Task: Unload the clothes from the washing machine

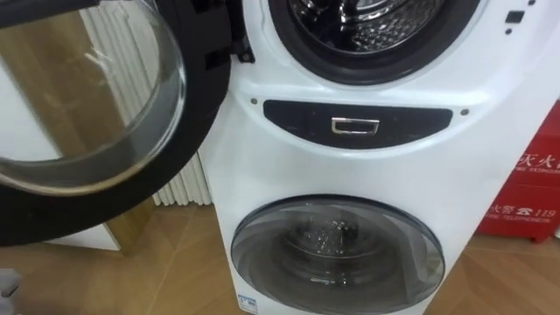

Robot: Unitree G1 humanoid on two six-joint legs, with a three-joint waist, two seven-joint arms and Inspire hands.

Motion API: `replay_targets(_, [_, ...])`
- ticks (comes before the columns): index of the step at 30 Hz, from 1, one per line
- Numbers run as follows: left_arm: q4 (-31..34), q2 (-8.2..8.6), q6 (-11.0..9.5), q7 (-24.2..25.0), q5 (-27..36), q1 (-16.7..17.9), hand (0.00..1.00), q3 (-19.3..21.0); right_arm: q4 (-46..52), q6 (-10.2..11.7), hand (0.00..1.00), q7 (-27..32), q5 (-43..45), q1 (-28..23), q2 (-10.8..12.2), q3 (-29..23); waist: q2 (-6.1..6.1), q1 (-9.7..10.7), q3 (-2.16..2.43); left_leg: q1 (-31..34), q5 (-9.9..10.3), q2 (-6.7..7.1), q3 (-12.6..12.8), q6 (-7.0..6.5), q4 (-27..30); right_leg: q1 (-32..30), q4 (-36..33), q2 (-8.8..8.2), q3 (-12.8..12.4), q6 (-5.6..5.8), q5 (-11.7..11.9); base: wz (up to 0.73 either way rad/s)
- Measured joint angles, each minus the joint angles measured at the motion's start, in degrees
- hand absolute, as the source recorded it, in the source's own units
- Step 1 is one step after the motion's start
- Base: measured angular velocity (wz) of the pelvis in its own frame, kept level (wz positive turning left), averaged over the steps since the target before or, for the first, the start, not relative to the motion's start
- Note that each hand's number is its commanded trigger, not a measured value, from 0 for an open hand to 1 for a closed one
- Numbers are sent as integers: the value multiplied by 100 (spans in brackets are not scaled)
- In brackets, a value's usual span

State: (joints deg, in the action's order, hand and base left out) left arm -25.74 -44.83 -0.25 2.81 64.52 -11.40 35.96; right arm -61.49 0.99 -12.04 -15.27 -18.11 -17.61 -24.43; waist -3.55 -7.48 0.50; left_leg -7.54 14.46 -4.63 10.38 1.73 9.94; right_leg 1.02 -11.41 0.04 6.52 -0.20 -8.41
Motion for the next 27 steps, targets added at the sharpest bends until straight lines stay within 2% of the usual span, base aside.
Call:
replay_targets(6, [267,-68,-11,-13,-77,-147,0,-72,-26,-113,0,6,31,16,7,66,16,31,-35,19,-1,13,-125,-1,69,13,78,-35,131,10,-6,12])
replay_targets(13, [1029,-17,-7,-12,-927,-152,0,-79,-23,-127,0,-129,201,101,63,68,41,71,-45,95,-8,45,-262,-22,78,34,68,-69,237,40,11,12])
replay_targets(15, [1415,190,-25,-12,-1320,-145,0,-44,-28,-144,0,-124,188,137,83,116,59,89,-70,69,-18,56,-309,-36,85,109,78,-95,316,43,15,29])
replay_targets(17, [1995,635,-149,-9,-1576,-97,0,-103,-160,-142,0,-126,202,248,107,357,88,112,-101,15,-33,91,-432,-62,83,219,79,-137,375,70,4,31])
replay_targets(19, [2266,813,-189,26,-1589,30,0,-219,-161,-118,0,-126,208,387,162,450,87,130,-103,45,-49,126,-457,-88,79,216,77,-175,380,85,3,13])
replay_targets(22, [2758,879,-156,264,-1929,376,0,-588,-172,-115,0,-129,216,567,214,576,75,222,-111,138,-69,166,-494,-120,99,202,88,-208,376,114,20,11])
replay_targets(24, [3056,1095,-149,309,-2317,549,0,-773,-151,-111,0,-123,206,591,219,579,90,361,-120,173,-88,202,-549,-145,105,184,77,-236,353,133,9,15])
replay_targets(26, [3524,1677,-121,312,-2565,681,0,-1097,-123,-112,0,-103,170,601,248,675,99,597,-108,199,-122,241,-554,-171,69,95,53,-257,281,144,6,-3])
replay_targets(27, [3618,1796,-117,373,-2592,741,0,-1213,-101,-114,0,-83,170,617,266,713,110,661,-114,205,-128,242,-540,-171,47,91,53,-250,257,150,16,-21])
